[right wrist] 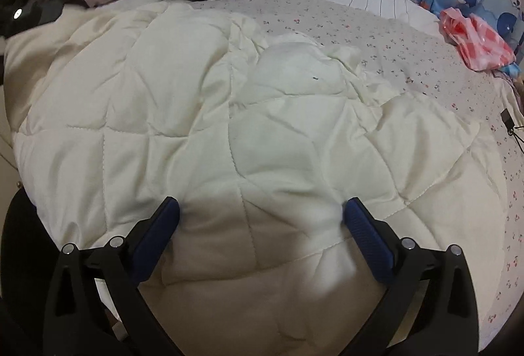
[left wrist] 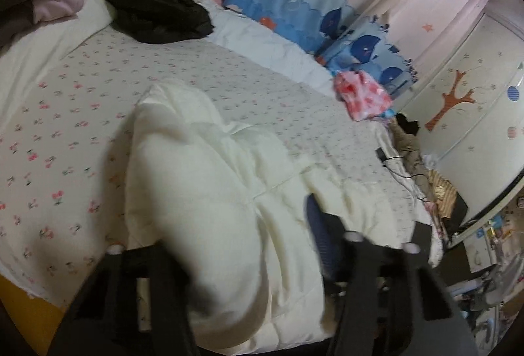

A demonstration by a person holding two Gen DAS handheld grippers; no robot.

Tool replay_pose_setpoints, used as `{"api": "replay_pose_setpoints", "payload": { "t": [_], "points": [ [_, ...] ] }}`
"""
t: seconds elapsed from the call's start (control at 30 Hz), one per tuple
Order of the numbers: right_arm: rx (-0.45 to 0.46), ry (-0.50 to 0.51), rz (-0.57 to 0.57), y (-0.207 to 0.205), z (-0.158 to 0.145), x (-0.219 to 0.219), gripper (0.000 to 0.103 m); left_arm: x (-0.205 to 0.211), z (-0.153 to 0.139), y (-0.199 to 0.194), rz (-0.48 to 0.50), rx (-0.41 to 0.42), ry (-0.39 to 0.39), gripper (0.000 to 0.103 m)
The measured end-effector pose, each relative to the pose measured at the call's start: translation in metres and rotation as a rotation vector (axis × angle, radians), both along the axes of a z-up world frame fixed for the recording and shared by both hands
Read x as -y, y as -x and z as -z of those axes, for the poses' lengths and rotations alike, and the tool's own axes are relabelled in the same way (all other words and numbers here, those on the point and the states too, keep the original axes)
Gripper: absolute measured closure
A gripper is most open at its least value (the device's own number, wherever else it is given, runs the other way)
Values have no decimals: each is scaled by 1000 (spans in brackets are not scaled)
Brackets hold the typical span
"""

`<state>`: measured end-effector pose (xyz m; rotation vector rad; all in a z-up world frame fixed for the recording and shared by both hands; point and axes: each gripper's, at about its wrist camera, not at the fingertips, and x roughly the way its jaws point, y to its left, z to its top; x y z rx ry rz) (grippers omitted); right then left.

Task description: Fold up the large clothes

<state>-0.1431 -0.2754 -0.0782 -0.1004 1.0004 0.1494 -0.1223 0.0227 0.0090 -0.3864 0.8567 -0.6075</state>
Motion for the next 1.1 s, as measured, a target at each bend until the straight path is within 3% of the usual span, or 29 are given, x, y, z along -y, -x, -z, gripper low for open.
{"api": "replay_pose_setpoints", "payload": {
  "t": [0.1, 0.2, 0.23, 0.33, 0.37, 0.47, 0.53, 0.6, 0.7, 0.77, 0.83, 0.9, 0.97, 1.0, 1.07, 1.1],
  "points": [
    [64, -25, 30, 15, -16, 4, 6, 13, -16, 4, 45, 48, 10, 70],
    [13, -20, -18, 17, 0, 4, 6, 35, -36, 8, 116, 71, 54, 79],
    [18, -101, -12, 18, -6, 14, 6, 49, -45, 11, 159, 82, 74, 80],
    [102, -500, 61, 36, -33, 78, 6, 93, -77, 25, 297, 131, 154, 81],
    [134, -574, 85, 44, -39, 97, 6, 110, -86, 31, 351, 143, 185, 82],
    [268, -926, 183, 83, -51, 190, 6, 168, -101, 53, 500, 182, 236, 82],
    [341, -1074, 283, 110, -49, 252, 6, 215, -96, 69, 607, 182, 246, 82],
    [398, -1126, 369, 132, -48, 295, 6, 259, -79, 84, 699, 155, 239, 82],
    [454, -1081, 428, 154, -61, 336, 6, 329, -19, 102, 828, 51, 153, 82],
    [393, -1000, 372, 138, -75, 337, 6, 366, 35, 110, 875, -47, 47, 82],
    [266, -838, 306, 106, -86, 320, 6, 378, 53, 128, 896, -2, -50, 82],
    [119, -695, 230, 68, -79, 297, 6, 375, 47, 140, 912, 31, -79, 82],
    [-34, -561, 209, 42, -46, 268, 6, 364, 33, 148, 930, 66, -124, 81],
    [-107, -416, 194, 32, -24, 252, 6, 356, 23, 152, 933, 90, -162, 81],
    [-124, -287, 179, 34, -4, 234, 6, 337, 4, 154, 938, 111, -205, 81],
    [-103, -306, 200, 40, -3, 236, 6, 323, -8, 151, 933, 110, -179, 81]
  ]
}}
